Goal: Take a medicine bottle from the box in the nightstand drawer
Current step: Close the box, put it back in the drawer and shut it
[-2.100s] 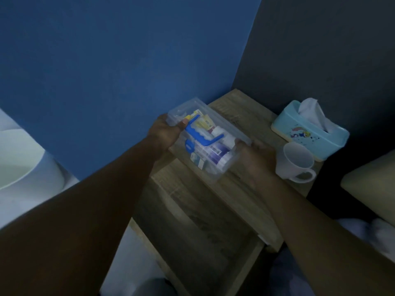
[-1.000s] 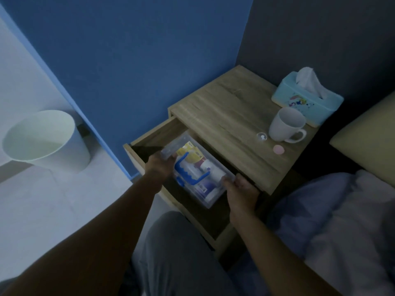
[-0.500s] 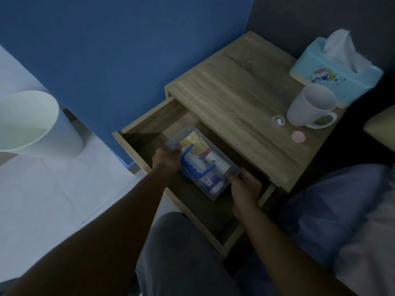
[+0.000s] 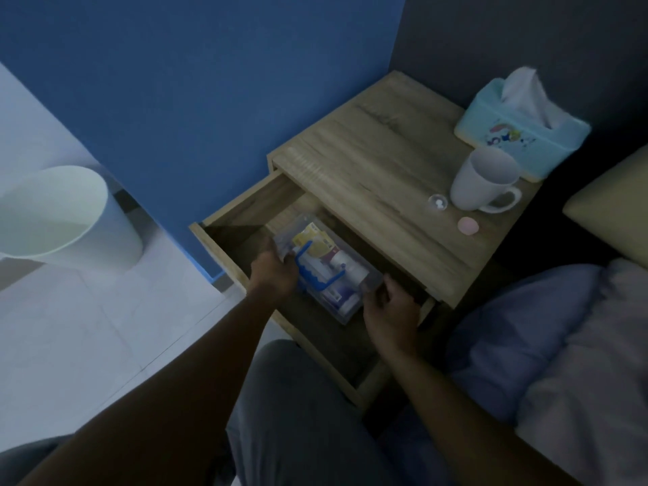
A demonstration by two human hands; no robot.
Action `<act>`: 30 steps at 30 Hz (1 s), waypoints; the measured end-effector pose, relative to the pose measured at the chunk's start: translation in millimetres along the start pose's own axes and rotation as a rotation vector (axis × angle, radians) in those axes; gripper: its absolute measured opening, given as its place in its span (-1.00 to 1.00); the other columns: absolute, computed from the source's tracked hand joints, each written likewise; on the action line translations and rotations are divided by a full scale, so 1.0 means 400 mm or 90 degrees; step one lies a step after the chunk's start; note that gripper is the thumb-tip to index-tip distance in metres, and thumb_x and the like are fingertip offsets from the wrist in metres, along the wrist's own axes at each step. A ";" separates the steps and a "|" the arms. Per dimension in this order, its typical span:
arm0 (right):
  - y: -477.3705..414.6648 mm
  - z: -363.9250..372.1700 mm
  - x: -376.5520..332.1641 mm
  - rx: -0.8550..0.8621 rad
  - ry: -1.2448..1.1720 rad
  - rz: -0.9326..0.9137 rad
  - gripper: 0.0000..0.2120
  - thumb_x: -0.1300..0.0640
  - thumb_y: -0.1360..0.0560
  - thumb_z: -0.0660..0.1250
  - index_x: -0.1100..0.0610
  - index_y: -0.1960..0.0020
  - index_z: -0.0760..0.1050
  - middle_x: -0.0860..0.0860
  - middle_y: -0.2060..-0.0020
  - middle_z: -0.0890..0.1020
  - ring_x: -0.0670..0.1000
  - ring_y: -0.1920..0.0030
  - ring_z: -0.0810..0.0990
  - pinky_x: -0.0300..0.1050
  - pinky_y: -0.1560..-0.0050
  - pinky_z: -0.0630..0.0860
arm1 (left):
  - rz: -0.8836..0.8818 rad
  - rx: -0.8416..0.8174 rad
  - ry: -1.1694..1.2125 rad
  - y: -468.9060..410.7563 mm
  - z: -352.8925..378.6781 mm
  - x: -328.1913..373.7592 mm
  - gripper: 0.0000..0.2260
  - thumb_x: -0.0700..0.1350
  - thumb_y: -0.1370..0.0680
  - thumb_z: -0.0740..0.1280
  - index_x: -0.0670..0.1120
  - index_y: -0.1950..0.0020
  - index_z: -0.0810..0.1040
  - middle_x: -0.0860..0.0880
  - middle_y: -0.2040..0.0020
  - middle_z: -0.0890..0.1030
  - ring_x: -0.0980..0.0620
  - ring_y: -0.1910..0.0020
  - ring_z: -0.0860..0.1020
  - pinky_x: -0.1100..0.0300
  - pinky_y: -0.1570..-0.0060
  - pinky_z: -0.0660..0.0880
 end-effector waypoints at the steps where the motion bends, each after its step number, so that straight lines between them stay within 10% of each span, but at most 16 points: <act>1: 0.012 -0.012 -0.014 -0.007 0.015 -0.032 -0.79 -0.04 -0.58 0.28 -0.21 -0.21 0.45 -0.27 0.11 0.48 -0.34 0.11 0.50 -0.42 0.17 0.38 | 0.031 0.008 -0.021 0.013 -0.011 0.013 -0.74 -0.08 -0.63 0.22 -0.03 -0.33 0.40 0.10 0.04 0.53 0.20 0.17 0.52 0.36 0.33 0.39; 8: 0.041 -0.114 -0.109 -0.050 0.170 -0.242 -0.62 0.18 -0.59 0.27 0.06 -0.41 0.45 -0.01 -0.36 0.53 -0.08 -0.37 0.46 -0.45 -0.22 0.27 | 0.290 0.110 -0.226 0.115 -0.110 0.061 -0.54 -0.14 -0.58 0.27 0.04 -0.47 0.33 -0.01 -0.52 0.30 -0.07 -0.47 0.34 -0.11 -0.31 0.47; 18: -0.060 -0.177 -0.021 -0.088 0.511 -0.288 -0.50 0.19 -0.62 0.20 0.33 -0.52 0.24 0.27 -0.53 0.25 0.24 -0.55 0.19 0.14 -0.54 0.17 | 0.090 0.102 -0.057 0.134 -0.130 -0.128 -0.20 0.03 -0.54 0.37 0.05 -0.60 -0.09 -0.02 -0.63 0.04 -0.16 -0.57 0.14 -0.20 -0.45 0.23; 30: -0.066 -0.180 -0.005 -0.023 0.431 -0.328 -0.59 0.25 -0.63 0.20 0.33 -0.45 0.37 0.25 -0.47 0.37 0.25 -0.51 0.28 0.23 -0.48 0.27 | 0.040 0.007 0.091 0.064 -0.019 -0.185 -0.35 -0.09 -0.54 0.39 0.14 -0.53 0.14 0.03 -0.48 0.39 -0.07 -0.42 0.42 0.00 -0.23 0.49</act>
Point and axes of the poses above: each hand's wrist, its own y-axis away from the middle knuckle, its own z-axis out of the palm, x = y × z, the point moved 8 cm from there along -y, towards the middle knuckle
